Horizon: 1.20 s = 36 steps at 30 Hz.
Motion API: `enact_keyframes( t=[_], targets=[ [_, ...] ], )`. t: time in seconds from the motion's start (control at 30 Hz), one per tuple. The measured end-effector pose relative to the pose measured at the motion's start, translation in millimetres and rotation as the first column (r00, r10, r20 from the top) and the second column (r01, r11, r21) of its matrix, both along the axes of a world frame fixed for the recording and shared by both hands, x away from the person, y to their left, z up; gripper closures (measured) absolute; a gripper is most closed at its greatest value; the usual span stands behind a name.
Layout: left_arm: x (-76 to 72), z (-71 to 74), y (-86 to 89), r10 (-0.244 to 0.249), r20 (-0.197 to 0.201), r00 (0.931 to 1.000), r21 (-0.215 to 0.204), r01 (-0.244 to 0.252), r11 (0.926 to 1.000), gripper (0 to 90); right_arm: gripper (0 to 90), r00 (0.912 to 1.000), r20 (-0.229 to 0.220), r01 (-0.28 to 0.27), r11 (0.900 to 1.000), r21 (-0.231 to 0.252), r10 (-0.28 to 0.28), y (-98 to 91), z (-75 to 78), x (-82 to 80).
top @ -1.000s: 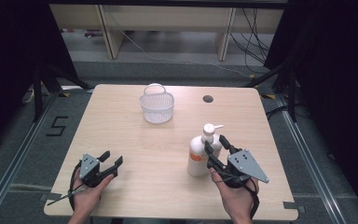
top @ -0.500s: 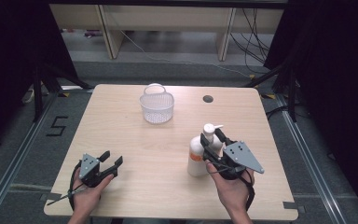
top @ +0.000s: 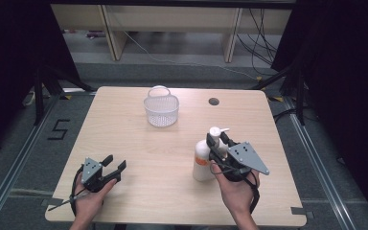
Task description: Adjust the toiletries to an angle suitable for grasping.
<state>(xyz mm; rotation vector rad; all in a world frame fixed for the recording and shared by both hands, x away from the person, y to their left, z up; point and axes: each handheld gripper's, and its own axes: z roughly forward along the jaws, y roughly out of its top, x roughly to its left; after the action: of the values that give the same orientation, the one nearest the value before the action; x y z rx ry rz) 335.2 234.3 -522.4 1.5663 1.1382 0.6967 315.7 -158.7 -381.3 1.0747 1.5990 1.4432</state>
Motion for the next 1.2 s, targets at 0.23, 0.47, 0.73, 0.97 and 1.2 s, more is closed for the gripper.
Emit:
enact_keyframes(
  t=[0.23, 0.47, 0.73, 0.97, 1.2],
  targets=[
    [0.0, 0.0, -0.1, 0.001, 0.000, 1.0000, 0.000, -0.001, 1.0000, 39.8, 60.1, 0.9999, 0.012, 0.006, 0.9999, -0.016, -0.006, -1.4, 0.5, 0.7],
    [0.2, 0.0, -0.1, 0.001, -0.001, 1.0000, 0.000, -0.001, 1.0000, 39.8, 60.2, 1.0000, 0.001, 0.008, 0.9998, -0.017, -0.008, -1.2, 1.2, 0.6],
    [0.5, -0.2, -0.3, -0.001, -0.003, 1.0000, -0.005, 0.001, 1.0000, 39.9, 60.3, 0.9990, 0.043, 0.015, 0.9999, -0.003, -0.015, -2.9, 7.5, 2.1],
    [0.5, -0.1, 0.0, -0.003, -0.004, 1.0000, -0.005, 0.003, 1.0000, 39.9, 60.2, 0.9987, 0.049, 0.013, 0.9998, 0.013, -0.014, -3.8, 17.6, 4.0],
    [1.7, 0.0, 0.3, -0.002, -0.010, 0.9999, -0.005, 0.002, 1.0000, 39.9, 60.3, 0.9960, 0.085, 0.025, 0.9995, 0.019, -0.027, -9.0, 26.0, 9.4]
  ],
)
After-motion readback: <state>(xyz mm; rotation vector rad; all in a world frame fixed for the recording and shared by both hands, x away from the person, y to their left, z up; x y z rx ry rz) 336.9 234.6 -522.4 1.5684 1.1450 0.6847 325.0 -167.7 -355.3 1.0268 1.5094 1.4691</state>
